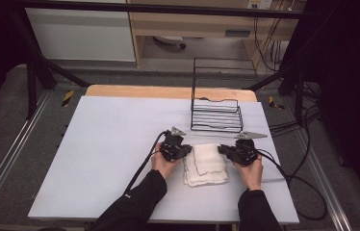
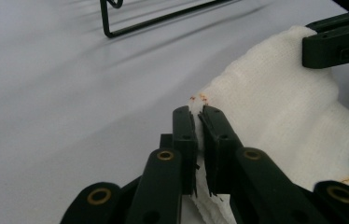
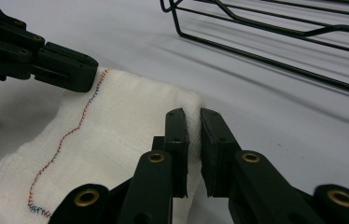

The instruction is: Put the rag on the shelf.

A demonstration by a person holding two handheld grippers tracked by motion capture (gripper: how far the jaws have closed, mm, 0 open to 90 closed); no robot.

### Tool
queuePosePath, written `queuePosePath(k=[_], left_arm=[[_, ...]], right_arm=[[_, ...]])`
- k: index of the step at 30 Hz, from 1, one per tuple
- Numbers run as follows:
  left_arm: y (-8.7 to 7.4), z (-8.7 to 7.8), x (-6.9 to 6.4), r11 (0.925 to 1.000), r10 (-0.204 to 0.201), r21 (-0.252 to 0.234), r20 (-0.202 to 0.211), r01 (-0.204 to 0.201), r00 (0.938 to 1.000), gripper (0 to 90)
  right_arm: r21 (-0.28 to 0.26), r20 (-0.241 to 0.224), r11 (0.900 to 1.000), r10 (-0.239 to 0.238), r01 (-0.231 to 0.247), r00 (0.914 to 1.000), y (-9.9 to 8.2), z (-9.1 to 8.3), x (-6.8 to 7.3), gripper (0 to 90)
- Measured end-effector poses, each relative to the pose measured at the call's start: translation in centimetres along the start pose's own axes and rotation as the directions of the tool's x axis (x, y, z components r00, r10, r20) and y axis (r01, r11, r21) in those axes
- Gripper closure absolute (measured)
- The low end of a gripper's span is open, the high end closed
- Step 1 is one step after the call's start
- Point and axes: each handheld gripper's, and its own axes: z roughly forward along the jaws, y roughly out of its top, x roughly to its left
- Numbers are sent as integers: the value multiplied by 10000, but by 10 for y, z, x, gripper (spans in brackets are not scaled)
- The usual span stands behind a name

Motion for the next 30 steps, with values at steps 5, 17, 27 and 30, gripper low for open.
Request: queuePosePath(k=[5,17,27,30], left_arm=[[0,-7,-5,9990,130,-417,-17,-130,9999,840],[3,-20,-8,9949,331,-952,44,-325,9994,840],[6,-30,-10,9902,476,-1324,199,-445,9987,840],[8,-35,-11,9880,515,-1465,206,-479,9985,840]], right_arm=[[-330,-71,9994,33,-36,10000,0,-8,2,822],[-808,46,9956,-477,480,9988,5,-21,12,823],[-1175,53,9912,-614,616,9981,10,-30,17,823],[-1313,51,9890,-681,682,9977,12,-34,19,823]])
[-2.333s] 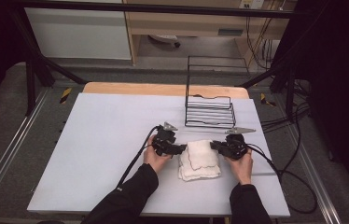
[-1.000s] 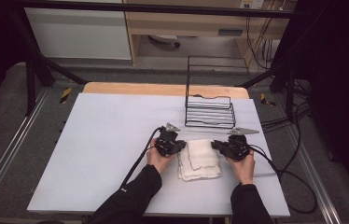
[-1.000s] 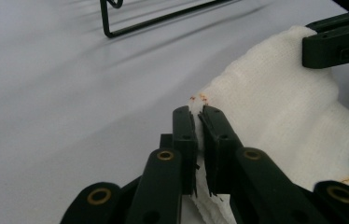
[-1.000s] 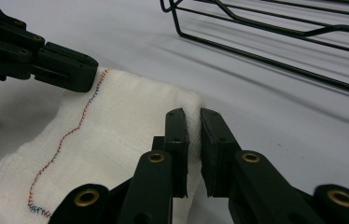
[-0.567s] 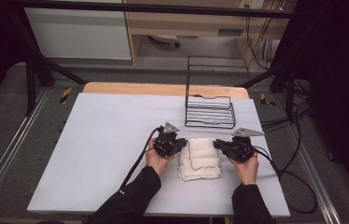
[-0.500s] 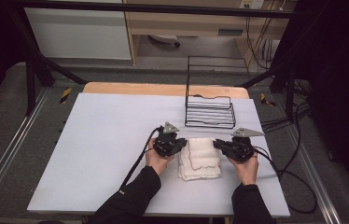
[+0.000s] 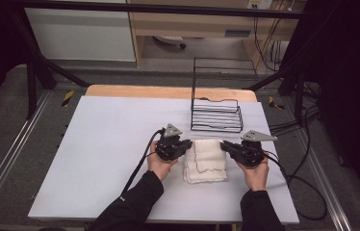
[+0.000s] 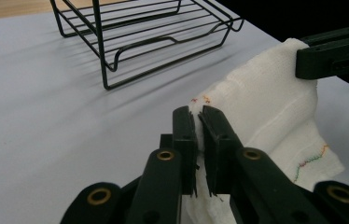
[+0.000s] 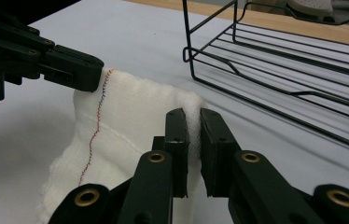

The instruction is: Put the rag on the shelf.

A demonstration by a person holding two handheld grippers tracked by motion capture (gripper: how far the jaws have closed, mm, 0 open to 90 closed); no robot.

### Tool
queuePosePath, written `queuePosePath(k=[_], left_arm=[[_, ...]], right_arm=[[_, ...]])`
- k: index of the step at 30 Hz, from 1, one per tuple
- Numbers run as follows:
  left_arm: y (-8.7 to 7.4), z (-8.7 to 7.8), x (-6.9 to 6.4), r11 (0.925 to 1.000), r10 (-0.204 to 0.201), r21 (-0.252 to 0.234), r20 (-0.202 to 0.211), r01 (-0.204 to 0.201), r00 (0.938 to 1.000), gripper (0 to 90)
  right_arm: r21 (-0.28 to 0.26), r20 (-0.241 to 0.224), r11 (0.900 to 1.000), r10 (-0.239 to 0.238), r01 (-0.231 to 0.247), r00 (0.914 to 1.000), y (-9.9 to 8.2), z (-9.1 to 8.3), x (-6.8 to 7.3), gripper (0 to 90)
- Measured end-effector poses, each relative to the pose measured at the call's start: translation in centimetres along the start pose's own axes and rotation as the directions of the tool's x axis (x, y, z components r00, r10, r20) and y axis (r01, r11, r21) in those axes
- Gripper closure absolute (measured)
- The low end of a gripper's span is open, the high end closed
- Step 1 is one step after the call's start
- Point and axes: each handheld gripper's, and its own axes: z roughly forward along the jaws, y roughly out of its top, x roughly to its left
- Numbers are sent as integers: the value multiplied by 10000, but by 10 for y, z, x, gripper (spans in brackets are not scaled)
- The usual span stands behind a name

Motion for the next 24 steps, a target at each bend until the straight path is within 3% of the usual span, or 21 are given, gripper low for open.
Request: queuePosePath(k=[24], left_arm=[[20,-24,-11,9951,440,-897,115,-428,9990,841]], right_arm=[[-952,206,9949,-320,338,9993,15,-20,8,830]])
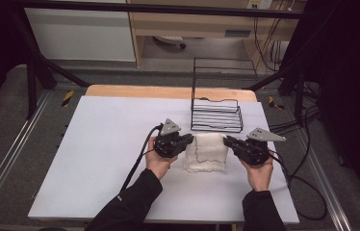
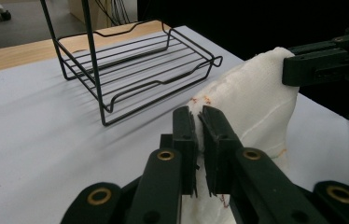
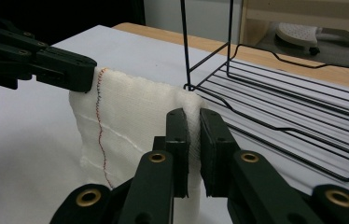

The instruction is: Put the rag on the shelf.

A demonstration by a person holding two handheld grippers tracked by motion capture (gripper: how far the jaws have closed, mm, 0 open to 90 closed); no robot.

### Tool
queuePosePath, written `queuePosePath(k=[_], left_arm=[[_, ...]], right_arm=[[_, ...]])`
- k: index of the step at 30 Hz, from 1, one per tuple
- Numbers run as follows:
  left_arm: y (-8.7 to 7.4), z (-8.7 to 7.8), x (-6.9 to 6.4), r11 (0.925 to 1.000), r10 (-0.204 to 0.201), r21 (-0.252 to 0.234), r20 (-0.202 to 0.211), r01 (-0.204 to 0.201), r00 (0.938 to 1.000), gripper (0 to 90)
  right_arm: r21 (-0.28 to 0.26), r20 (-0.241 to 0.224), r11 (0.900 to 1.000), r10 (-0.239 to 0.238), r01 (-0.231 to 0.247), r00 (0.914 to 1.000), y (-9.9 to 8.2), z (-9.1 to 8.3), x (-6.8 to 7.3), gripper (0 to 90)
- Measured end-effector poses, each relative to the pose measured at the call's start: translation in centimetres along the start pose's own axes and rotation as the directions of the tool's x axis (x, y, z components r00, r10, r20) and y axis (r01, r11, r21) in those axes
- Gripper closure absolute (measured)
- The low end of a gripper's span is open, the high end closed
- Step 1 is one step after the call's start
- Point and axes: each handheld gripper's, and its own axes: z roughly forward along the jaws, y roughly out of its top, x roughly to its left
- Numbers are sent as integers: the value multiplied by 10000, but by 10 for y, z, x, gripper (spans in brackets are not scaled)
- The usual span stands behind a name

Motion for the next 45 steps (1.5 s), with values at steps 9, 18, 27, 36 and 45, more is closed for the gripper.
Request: queuePosePath(k=[9,18,27,36,45], left_arm=[[5,-5,-1,9999,68,-160,63,-67,10000,841],[14,-10,-4,9988,199,-442,45,-197,9998,841],[21,-18,-5,9945,249,-1016,-4,-248,9997,841],[30,-27,-8,9862,304,-1630,19,-297,9995,841],[45,-36,-9,9768,453,-2094,-60,-455,9990,842]], right_arm=[[-279,-8,9996,-22,22,10000,5,-5,2,830],[-695,84,9974,-161,167,9998,12,-12,6,831],[-1215,231,9921,-276,302,9994,21,-18,12,831],[-1796,411,9826,-404,472,9983,28,-24,16,831],[-2381,492,9696,-456,560,9977,40,-30,21,831]])
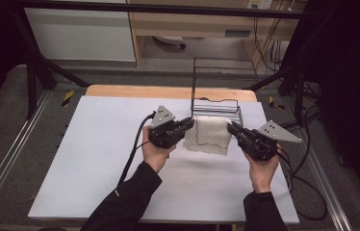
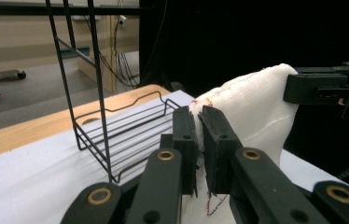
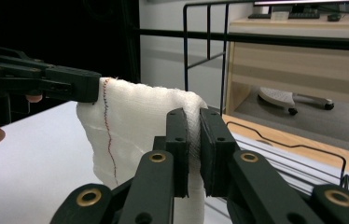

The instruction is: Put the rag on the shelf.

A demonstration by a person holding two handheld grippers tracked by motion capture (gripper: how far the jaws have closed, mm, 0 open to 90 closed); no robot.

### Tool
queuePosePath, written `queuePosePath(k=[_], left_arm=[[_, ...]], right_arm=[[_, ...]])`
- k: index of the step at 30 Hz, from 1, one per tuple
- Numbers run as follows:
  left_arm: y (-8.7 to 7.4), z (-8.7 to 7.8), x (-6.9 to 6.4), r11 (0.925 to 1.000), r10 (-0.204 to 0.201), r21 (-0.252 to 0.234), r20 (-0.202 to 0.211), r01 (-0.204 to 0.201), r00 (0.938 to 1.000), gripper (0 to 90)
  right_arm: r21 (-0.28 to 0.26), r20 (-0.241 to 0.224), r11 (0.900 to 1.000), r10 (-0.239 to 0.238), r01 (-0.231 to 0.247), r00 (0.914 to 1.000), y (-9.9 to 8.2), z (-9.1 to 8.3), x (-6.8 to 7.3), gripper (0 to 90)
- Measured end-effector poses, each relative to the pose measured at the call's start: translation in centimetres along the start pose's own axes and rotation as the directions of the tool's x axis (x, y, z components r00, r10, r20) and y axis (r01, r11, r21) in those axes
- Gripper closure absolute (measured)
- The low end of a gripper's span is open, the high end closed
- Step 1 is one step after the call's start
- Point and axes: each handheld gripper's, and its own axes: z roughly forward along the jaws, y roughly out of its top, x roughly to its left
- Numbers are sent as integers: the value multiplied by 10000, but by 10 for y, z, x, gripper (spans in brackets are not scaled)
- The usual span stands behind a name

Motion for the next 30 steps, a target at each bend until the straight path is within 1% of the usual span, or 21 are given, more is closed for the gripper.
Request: queuePosePath(k=[8,14,16,19,30], left_arm=[[11,-3,-1,9996,110,-262,-66,-112,9999,842],[20,-4,-1,9986,169,-493,-65,-172,9998,842],[23,-4,-2,9983,190,-549,-82,-195,9998,843],[28,-4,-2,9976,227,-652,-87,-232,9997,843],[45,-7,-4,9933,418,-1073,-131,-430,9990,844]], right_arm=[[-379,102,9993,71,-67,9999,9,0,2,832],[-555,153,9984,-58,66,9999,18,-1,1,832],[-652,213,9978,-117,131,9997,24,-1,1,832],[-751,238,9971,-87,105,9997,28,-2,0,832],[-1152,411,9930,-216,262,9989,45,-3,0,833]])
